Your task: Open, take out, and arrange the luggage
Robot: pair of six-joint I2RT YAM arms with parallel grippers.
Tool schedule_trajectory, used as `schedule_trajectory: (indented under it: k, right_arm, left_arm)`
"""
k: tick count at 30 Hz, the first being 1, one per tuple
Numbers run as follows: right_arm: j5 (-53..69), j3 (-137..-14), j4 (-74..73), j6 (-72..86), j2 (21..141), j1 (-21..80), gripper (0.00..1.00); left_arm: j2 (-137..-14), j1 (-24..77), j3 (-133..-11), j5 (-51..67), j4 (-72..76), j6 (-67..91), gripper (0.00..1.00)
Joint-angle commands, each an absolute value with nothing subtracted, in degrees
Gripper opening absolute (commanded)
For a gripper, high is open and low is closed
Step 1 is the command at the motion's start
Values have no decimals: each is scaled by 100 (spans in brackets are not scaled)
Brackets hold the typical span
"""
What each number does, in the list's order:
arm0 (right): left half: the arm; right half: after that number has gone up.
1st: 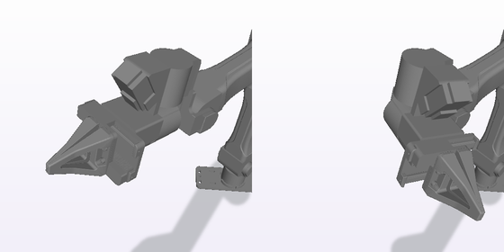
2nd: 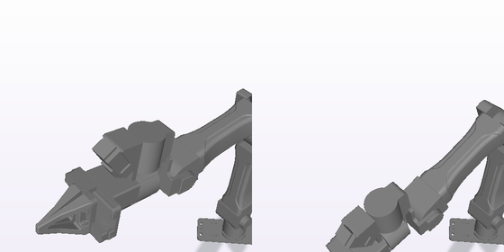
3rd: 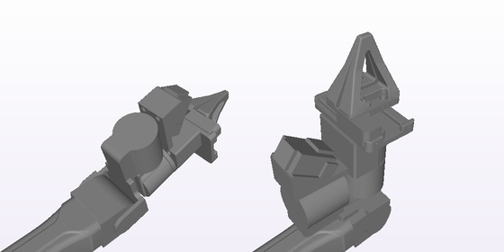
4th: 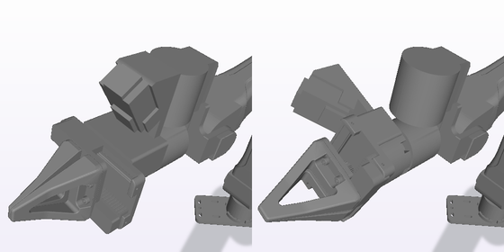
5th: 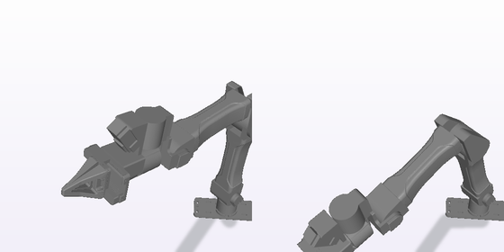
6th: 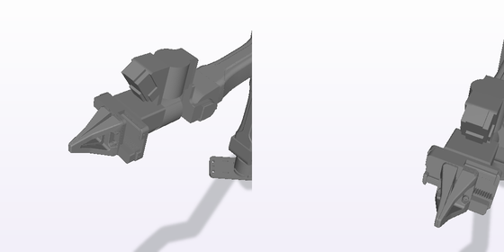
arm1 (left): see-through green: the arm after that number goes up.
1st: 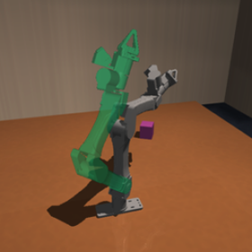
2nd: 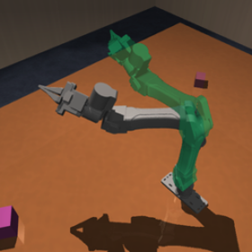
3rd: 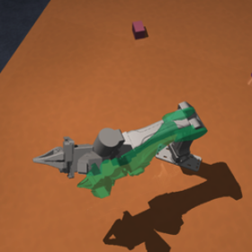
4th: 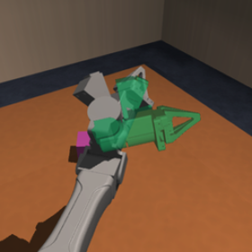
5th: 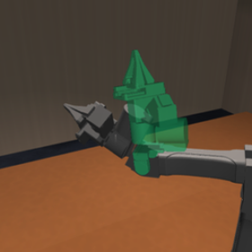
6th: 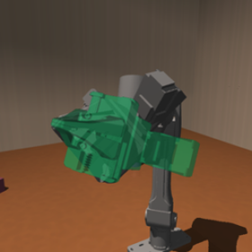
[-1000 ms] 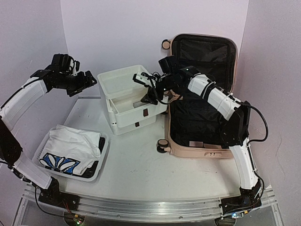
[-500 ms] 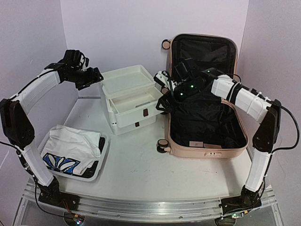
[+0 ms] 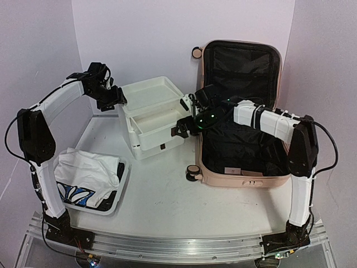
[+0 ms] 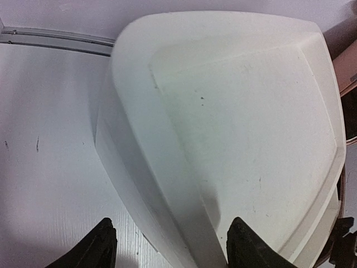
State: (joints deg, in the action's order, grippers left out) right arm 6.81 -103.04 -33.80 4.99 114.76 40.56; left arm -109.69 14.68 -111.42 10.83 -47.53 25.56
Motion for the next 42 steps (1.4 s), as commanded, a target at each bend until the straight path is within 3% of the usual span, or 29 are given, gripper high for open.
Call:
schedule_trajectory:
  k: [1,12,15,33,37,42]
  right_arm:
    - [237,-10612,-1932,1075,11951,4109,98]
    - [-113,-12415,-1135,1320,13319,4180,98]
    - [141,-12661,-1202,1259,13466,4215,98]
    - [-173,-10111,-1399,54,11473,4220,98]
    - [-320,-9830,-1441,-288,11175,4226,98]
    - [-449,-9604,-1450,-437,10957,4219,98]
  left_arm:
    - [-10911,1456,-11330,1330,-5119,2721,64]
    - [-10981,1506,-11452,1377,-5312,2670,61]
    - [-11014,1505,-11671,1273,-5392,2575,66]
    - [-11908,1497,-13218,-1081,-5744,3195,68]
    - [-12162,1483,-13460,-1294,-5795,3168,62]
    - [-12071,1484,-13294,-1460,-5891,3148,48]
